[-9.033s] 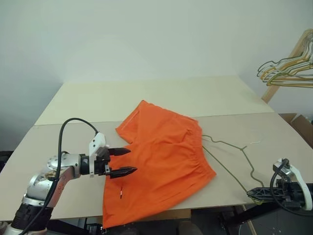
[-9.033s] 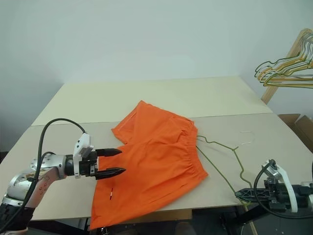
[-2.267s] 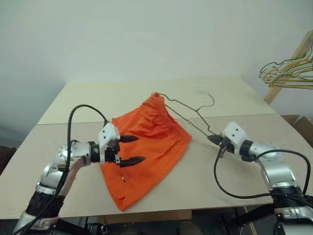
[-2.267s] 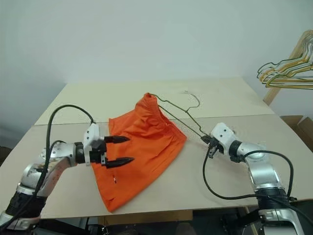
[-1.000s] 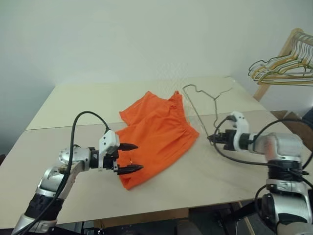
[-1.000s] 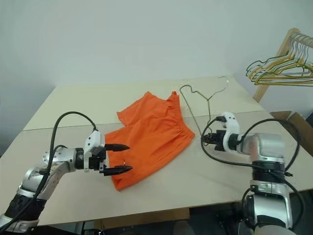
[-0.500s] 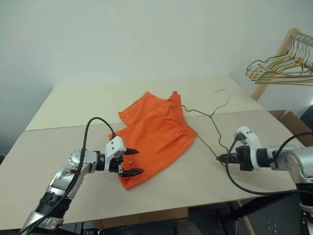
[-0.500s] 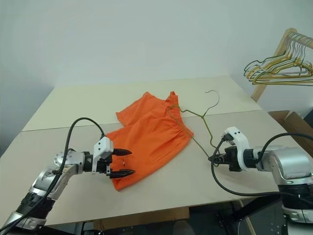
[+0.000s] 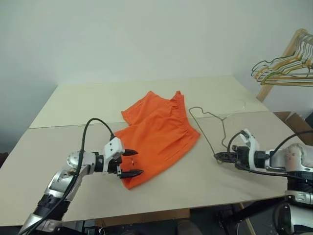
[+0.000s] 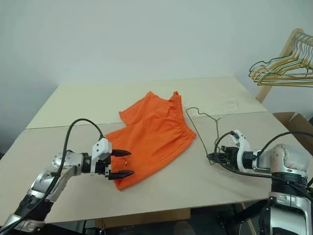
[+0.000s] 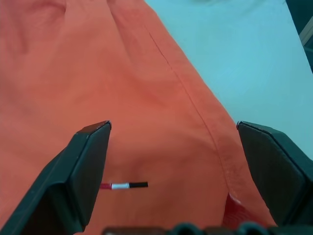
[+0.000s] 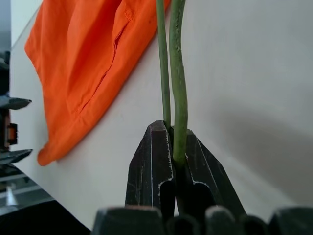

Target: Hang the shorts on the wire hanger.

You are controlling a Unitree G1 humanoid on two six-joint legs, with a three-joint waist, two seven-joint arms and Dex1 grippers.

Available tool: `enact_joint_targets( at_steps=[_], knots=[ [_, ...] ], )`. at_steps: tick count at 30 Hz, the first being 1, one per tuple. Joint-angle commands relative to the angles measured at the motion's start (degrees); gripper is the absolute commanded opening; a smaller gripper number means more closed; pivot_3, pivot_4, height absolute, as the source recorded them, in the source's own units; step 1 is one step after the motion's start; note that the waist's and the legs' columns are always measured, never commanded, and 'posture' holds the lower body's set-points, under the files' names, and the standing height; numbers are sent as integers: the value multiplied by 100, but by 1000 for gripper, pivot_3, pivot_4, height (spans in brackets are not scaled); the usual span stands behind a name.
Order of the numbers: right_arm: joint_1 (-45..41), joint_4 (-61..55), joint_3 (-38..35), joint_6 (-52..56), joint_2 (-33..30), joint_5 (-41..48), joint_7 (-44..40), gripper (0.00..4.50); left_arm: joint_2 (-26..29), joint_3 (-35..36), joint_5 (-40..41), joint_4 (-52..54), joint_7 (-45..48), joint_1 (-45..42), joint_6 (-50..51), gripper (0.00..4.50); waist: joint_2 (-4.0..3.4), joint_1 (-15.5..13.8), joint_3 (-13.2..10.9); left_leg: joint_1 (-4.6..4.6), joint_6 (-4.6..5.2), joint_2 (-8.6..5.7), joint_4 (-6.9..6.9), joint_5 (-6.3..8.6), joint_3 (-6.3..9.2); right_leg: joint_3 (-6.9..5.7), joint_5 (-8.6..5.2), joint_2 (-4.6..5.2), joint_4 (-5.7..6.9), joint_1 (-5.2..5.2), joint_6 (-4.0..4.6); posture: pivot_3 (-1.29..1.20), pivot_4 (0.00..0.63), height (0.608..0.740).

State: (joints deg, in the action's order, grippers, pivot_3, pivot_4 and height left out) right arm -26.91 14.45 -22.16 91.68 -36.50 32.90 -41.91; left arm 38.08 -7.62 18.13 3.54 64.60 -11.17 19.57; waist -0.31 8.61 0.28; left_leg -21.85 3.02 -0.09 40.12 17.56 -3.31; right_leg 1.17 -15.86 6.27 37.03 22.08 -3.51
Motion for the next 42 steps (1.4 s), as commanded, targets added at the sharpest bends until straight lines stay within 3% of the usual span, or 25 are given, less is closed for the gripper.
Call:
enact_joint_targets(
  at_steps=[1, 4, 7, 12, 16, 23, 28, 32, 38, 42],
  knots=[
    [-91, 113, -368, -5, 90, -109, 402, 0, 60, 150, 102, 225, -21, -3, 9, 4477, 0, -2, 0, 0, 1, 0, 3, 1, 0, 0, 0, 1, -2, -1, 0, -185, 0, 740],
    [-127, 355, -544, -97, 128, -214, 661, 0, 52, 143, 95, 239, -31, -8, 23, 4477, 0, -10, 0, 3, 1, -1, 3, 1, 0, -2, 0, 1, -10, -2, 0, -183, 0, 740],
    [-214, 617, -711, -80, 109, -391, 1006, 766, 49, 149, 100, 234, -34, -48, 28, 4500, -2, 3, 1, 3, 1, -2, 0, 0, -1, -1, 0, 0, -17, 0, 0, -186, 0, 740],
    [-309, 790, -1147, -141, 46, -433, 1296, 2459, 56, 160, 88, 209, -35, -44, -15, 4500, -1, 11, 2, 8, 0, -2, 1, 0, -3, 0, 0, -2, -20, -7, 0, -190, 0, 740],
    [-133, 204, -1044, -448, -126, -571, 1584, 3746, 54, 162, 76, 209, -55, -26, -27, 4500, -1, -2, 2, 8, 1, -2, 0, 1, -3, 0, 0, -2, -24, -9, 0, -193, 0, 740],
    [121, -514, -1021, -707, -238, -1012, 2264, 3746, 36, 152, 77, 216, -90, -11, -33, 4500, -2, 14, 2, 4, 3, -1, -1, 1, -3, 1, 0, -2, -25, -6, -1, -200, 0, 740],
    [807, -2259, -71, -1962, -411, -1547, 2529, 3746, 19, 136, 84, 213, -104, -17, -35, 4500, -6, 33, 3, 8, 2, 1, -2, 1, -5, 10, -1, -6, -23, -3, -1, -204, 0, 740],
    [919, -3034, 585, -2452, -507, -1413, 2062, 3746, 20, 119, 101, 226, -84, 8, -11, 4500, -7, 56, 3, 11, 3, 1, -3, 1, -11, 19, -2, -10, -23, -1, -3, -215, 0, 740],
    [427, -2076, 2162, -4115, -525, -1994, 1287, 3746, 115, 29, 51, 197, 79, 10, -4, 4500, 3, 112, 0, 16, 4, 0, -3, 2, -12, 18, -2, -16, -29, -6, -3, -204, 0, 740],
    [-147, -1074, 3321, -5914, -516, -2892, 774, 3746, 250, -98, -88, 244, 187, 104, -73, 4500, 3, 164, -1, 15, 2, -1, -5, 1, -11, 18, -2, -15, -27, 1, -3, -183, 0, 740]
  ],
)
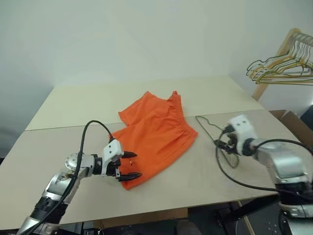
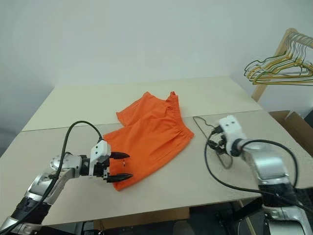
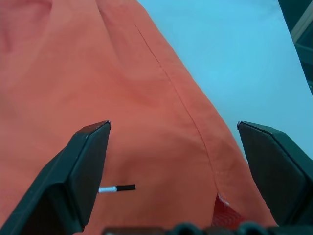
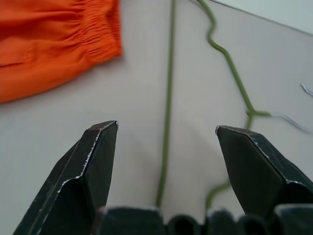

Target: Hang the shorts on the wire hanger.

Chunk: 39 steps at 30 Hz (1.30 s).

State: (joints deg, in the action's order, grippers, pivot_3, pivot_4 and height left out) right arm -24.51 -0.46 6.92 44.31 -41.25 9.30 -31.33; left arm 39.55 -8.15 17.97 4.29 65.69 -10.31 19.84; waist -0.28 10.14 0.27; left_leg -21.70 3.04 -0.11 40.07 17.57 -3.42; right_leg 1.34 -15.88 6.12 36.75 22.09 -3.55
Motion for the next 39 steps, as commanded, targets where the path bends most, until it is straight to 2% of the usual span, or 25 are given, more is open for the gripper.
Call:
enact_joint_targets(
  at_steps=[1, 6, 9, 15, 19, 22, 32, 33, 34, 39],
  knots=[
    [-500, 661, 582, -1638, -29, -731, -339, 3746, 121, -87, -118, 179, 86, 38, -128, 4500, 0, 19, 0, 0, -2, 1, -1, -1, 1, 0, 0, 0, 0, 0, 0, -166, 0, 740],
    [-1069, 1847, 1665, -4669, -590, -2415, -477, 3746, 109, -268, -273, 303, 27, 28, -157, 4500, -1, -42, -2, -1, -5, -2, -1, -3, 3, -5, 0, 4, 1, 1, 0, -146, 0, 740],
    [-1506, 2693, 2038, -5790, -579, -3038, -376, 3746, 47, -364, -283, 370, -12, 11, -75, 4500, 0, -46, -2, 2, -14, -2, 0, -8, 0, -2, 0, 6, 1, 0, 0, -145, 0, 740],
    [-1975, 3754, 2371, -6722, -34, -3922, 218, 3746, 13, -793, -917, 197, -316, -85, -108, 4500, 1, -2, -1, 24, -33, 1, -16, -19, -4, 16, 0, -1, 6, -9, 1, -134, 0, 740],
    [-2017, 4028, 2302, -6939, 172, -4064, 343, 3746, -10, -920, -1141, 105, -434, -240, 103, 4500, 1, -18, -1, 26, -41, 0, -15, -24, -5, 18, 0, 3, 11, -11, 1, -135, 0, 740],
    [-2021, 4085, 2290, -7060, 169, -4191, 376, 3776, -30, -897, -1160, 94, -459, -294, 156, 3900, 1, -18, -1, 26, -42, 0, -15, -25, -4, 18, 0, 4, 26, -13, 1, -138, 0, 740],
    [-1810, 4048, 2201, -7508, -171, -4234, 235, 3776, 107, -443, -906, 316, -492, -222, 99, 700, 1, -5, -1, 31, -37, 2, -15, -22, -4, 22, 0, 4, 23, -14, 1, -137, 0, 740],
    [-1789, 4043, 2216, -7569, -166, -4254, 254, 3776, 123, -373, -837, 378, -465, -198, 107, 252, 1, -1, -1, 31, -37, 2, -16, -21, -4, 23, 0, 4, 23, -14, 1, -137, 0, 740],
    [-1763, 4043, 2205, -7586, -115, -4207, 223, 3776, 116, -286, -778, 431, -483, -172, 112, 33, 1, 10, -1, 32, -37, 4, -16, -21, -4, 24, 0, 4, 23, -13, 1, -136, 0, 740],
    [-1734, 3989, 2222, -7702, 187, -4177, 272, 3776, 50, 11, -640, 576, -693, -169, 215, 33, 5, 23, -2, 55, -24, 6, -19, -13, -5, 41, 0, 2, 14, -35, 1, -121, 0, 740]
  ],
)
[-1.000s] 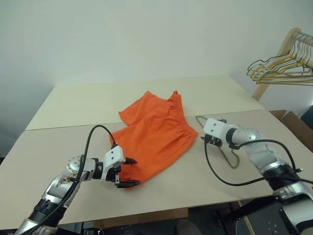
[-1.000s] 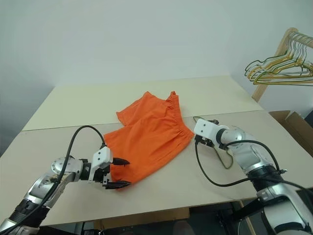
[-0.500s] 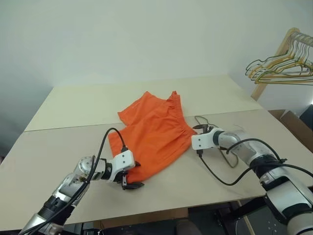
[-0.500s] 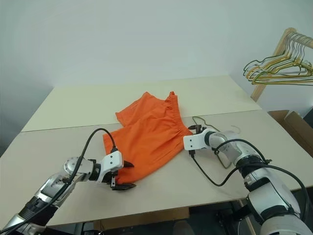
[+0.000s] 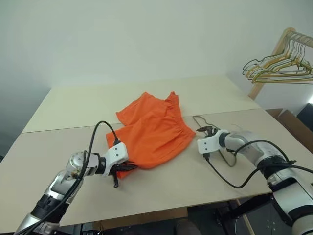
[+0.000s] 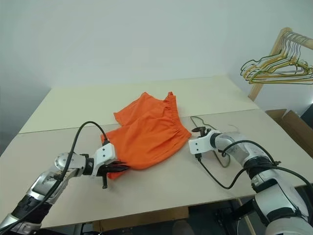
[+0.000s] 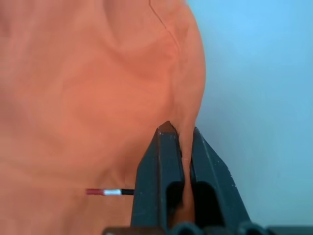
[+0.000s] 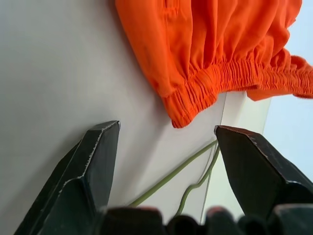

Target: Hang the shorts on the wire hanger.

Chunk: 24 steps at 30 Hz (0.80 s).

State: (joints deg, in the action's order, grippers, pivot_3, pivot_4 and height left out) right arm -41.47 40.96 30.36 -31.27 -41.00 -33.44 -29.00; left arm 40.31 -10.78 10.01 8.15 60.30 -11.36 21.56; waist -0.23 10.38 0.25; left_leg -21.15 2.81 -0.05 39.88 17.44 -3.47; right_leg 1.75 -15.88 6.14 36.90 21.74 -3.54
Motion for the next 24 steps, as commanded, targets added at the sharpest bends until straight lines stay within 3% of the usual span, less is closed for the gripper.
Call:
enact_joint_targets(
  at_steps=[1, 7, 11, 19, 24],
  knots=[
    [-49, -142, -130, -140, 213, 84, 66, 3776, -40, 305, 191, 212, -175, -69, 69, 33, 0, -2, 0, 10, 7, 1, -1, 4, 1, 2, 0, 0, -2, -12, 0, -117, 0, 740],
    [-344, 264, -99, 122, 663, -95, 248, 3776, 126, 430, 398, 457, -28, 110, 115, 33, 3, -30, -2, 45, 11, 1, -8, 9, 9, 7, 0, 3, -14, -56, 0, -100, 0, 740],
    [-517, 666, -23, 141, 676, -270, 283, 2833, 215, 436, 321, 469, -109, 217, 30, 0, 3, -83, -2, 44, -2, -1, -10, 2, 10, 5, 0, 5, -13, -57, 0, -86, 0, 740],
    [-503, 877, -25, 50, 650, -423, 410, 23, 222, 444, 364, 519, -193, 266, 30, 0, 6, -172, -5, 43, -11, -3, -10, -3, 9, 2, 0, 6, -14, -56, 0, -88, 0, 740],
    [84, -404, -181, 124, 124, -313, -98, 23, 307, 527, 381, 529, -158, 412, -105, 0, 6, -214, -5, 41, -7, -3, -10, 1, 10, 2, 0, 8, -14, -56, 0, -90, 0, 740]
  ],
)
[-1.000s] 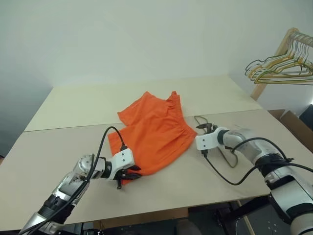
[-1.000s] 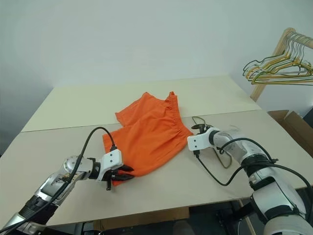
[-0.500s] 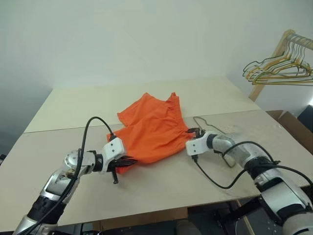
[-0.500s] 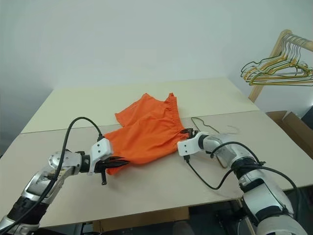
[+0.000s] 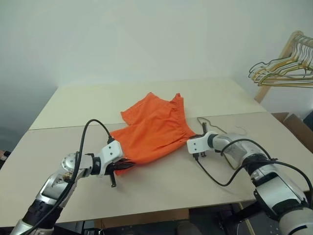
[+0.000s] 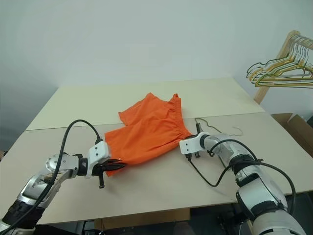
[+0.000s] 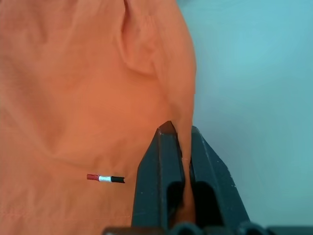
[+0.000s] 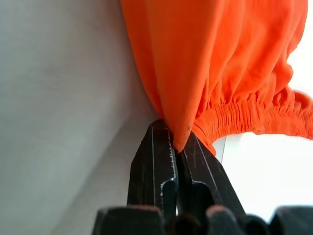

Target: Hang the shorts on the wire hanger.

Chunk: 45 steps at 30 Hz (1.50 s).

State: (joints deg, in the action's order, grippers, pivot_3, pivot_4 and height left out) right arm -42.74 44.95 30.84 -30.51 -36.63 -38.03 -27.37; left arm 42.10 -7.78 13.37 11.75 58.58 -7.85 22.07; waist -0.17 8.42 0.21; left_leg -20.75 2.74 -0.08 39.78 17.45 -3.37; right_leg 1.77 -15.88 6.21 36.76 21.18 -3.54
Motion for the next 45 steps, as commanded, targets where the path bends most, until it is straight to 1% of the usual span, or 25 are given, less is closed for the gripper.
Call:
enact_joint_targets(
  at_steps=[1, 3, 5, 7, 9, 11, 15, 18, 21, 24, 28, 32, 34, 36, 37, 39, 41, 42, 43, 45],
  knots=[
    [493, -1410, -384, 245, -477, 325, -511, 23, 213, 340, 120, 212, 81, 159, -179, 0, 0, -23, 0, -4, 14, 0, -1, 8, 0, 0, 0, 1, 0, 1, 0, -93, 0, 740],
    [972, -2415, -632, 613, -723, 579, -908, 23, 373, 524, 224, 280, 195, 334, -232, 0, 1, -57, -1, -10, 19, 2, 0, 14, 1, 0, 0, 2, 1, 6, 0, -101, 0, 740],
    [1696, -3789, -929, 1080, -1054, 867, -1414, 23, 718, 845, 381, 394, 502, 699, -317, 0, 1, -85, -1, -28, 20, 5, 1, 15, 2, 2, 0, 2, 3, 21, 0, -111, 0, 740],
    [2208, -4724, -1139, 1517, -1224, 1024, -1768, 23, 1009, 1103, 557, 482, 792, 1009, -381, 0, 2, -111, -4, -39, 22, 11, 2, 17, 0, 5, 0, 6, 1, 41, 0, -118, 0, 740],
    [2655, -5472, -1275, 1881, -1359, 1083, -2053, 23, 1322, 1378, 739, 530, 1183, 1373, -466, 0, 6, -147, -7, -39, 23, 9, 2, 19, -8, 3, -1, 12, -3, 50, 1, -126, 0, 740],
    [2942, -5928, -1319, 2066, -1476, 1034, -2253, 23, 1522, 1528, 861, 549, 1427, 1624, -534, 0, 8, -177, -8, -32, 23, 10, 3, 19, -9, -5, -1, 14, -2, 47, 2, -133, 0, 740],
    [3170, -6199, -1277, 2311, -1500, 879, -2368, 23, 1709, 1538, 937, 676, 1604, 1899, -462, 0, 18, -268, -14, -15, 24, 8, 4, 20, -15, -36, -3, 20, -13, 51, 5, -137, 0, 740],
    [3278, -6346, -1286, 2322, -1695, 869, -2593, 23, 1798, 1459, 917, 876, 1613, 2043, -365, 0, 21, -300, -14, -19, 26, 5, 4, 22, -19, -41, -4, 19, -12, 61, 6, -137, 0, 740],
    [3398, -6523, -1378, 2307, -1912, 896, -2708, 23, 1796, 1461, 1035, 1096, 1641, 2201, -302, 0, 21, -314, -14, -44, 27, 0, 4, 23, -20, -48, -4, 19, -6, 89, 7, -136, 0, 740],
    [3543, -6630, -1477, 2210, -2212, 1029, -2873, 23, 1756, 1453, 1071, 1225, 1587, 2340, -256, 0, 22, -315, -15, -61, 28, -1, 6, 26, -32, -48, -4, 16, -5, 85, 7, -137, 0, 740],
    [3700, -6634, -1521, 1963, -2462, 1157, -2854, 23, 1710, 1383, 940, 1106, 1423, 2325, -311, 0, 30, -317, -20, -49, 29, 1, 9, 25, -36, -49, -6, 7, -10, 71, 8, -138, 0, 740],
    [3868, -6707, -1544, 1864, -2687, 1402, -3037, 1035, 1847, 1355, 935, 986, 1658, 2273, -491, 946, 32, -317, -23, -30, 30, 2, 10, 25, -41, -48, -8, 1, -19, 45, 10, -142, 0, 740],
    [3958, -6676, -1627, 1842, -2785, 1477, -3078, 1759, 1885, 1402, 999, 966, 1749, 2254, -478, 1632, 33, -311, -23, -30, 32, 4, 10, 26, -41, -52, -9, -1, -33, 41, 9, -143, 0, 740],
    [4051, -6640, -1838, 1909, -2884, 1751, -3169, 2559, 1999, 1493, 1031, 952, 1902, 2273, -481, 2345, 34, -312, -24, -31, 34, 10, 8, 28, -39, -57, -8, -6, -48, 32, 9, -143, 0, 740],
    [4133, -6596, -1999, 1924, -2983, 1938, -3244, 2882, 2099, 1578, 1027, 919, 2033, 2329, -525, 2669, 35, -313, -26, -31, 36, 11, 8, 29, -38, -59, -8, -6, -53, 28, 9, -143, 0, 740],
    [4264, -6569, -2340, 2117, -3083, 2451, -3442, 3601, 2250, 1765, 1042, 828, 2237, 2441, -590, 3320, 35, -312, -30, -32, 38, 12, 8, 31, -38, -60, -8, -5, -57, 25, 9, -144, 0, 740],
    [4368, -6578, -2743, 2589, -3187, 3099, -3779, 4343, 2319, 1957, 1029, 712, 2330, 2513, -669, 4004, 36, -312, -32, -29, 39, 14, 8, 31, -38, -63, -8, -5, -63, 17, 9, -139, 0, 740],
    [4370, -6566, -2900, 2840, -3205, 3312, -3880, 4500, 2330, 2020, 1029, 673, 2355, 2521, -686, 4324, 37, -313, -36, -23, 39, 16, 8, 31, -37, -65, -8, -5, -64, 11, 9, -137, 0, 740],
    [4261, -6501, -3057, 3265, -3153, 3559, -3935, 4500, 2312, 2091, 1059, 639, 2373, 2507, -704, 4433, 38, -316, -37, -15, 39, 19, 8, 32, -37, -67, -8, -5, -66, 3, 9, -138, 0, 740],
    [3806, -6250, -3350, 4480, -2962, 4215, -4004, 4500, 2112, 2217, 1194, 583, 2156, 2294, -620, 4433, 40, -313, -51, 5, 39, 23, 6, 33, -37, -67, -8, -4, -66, -9, 9, -137, 0, 740]
  ],
)
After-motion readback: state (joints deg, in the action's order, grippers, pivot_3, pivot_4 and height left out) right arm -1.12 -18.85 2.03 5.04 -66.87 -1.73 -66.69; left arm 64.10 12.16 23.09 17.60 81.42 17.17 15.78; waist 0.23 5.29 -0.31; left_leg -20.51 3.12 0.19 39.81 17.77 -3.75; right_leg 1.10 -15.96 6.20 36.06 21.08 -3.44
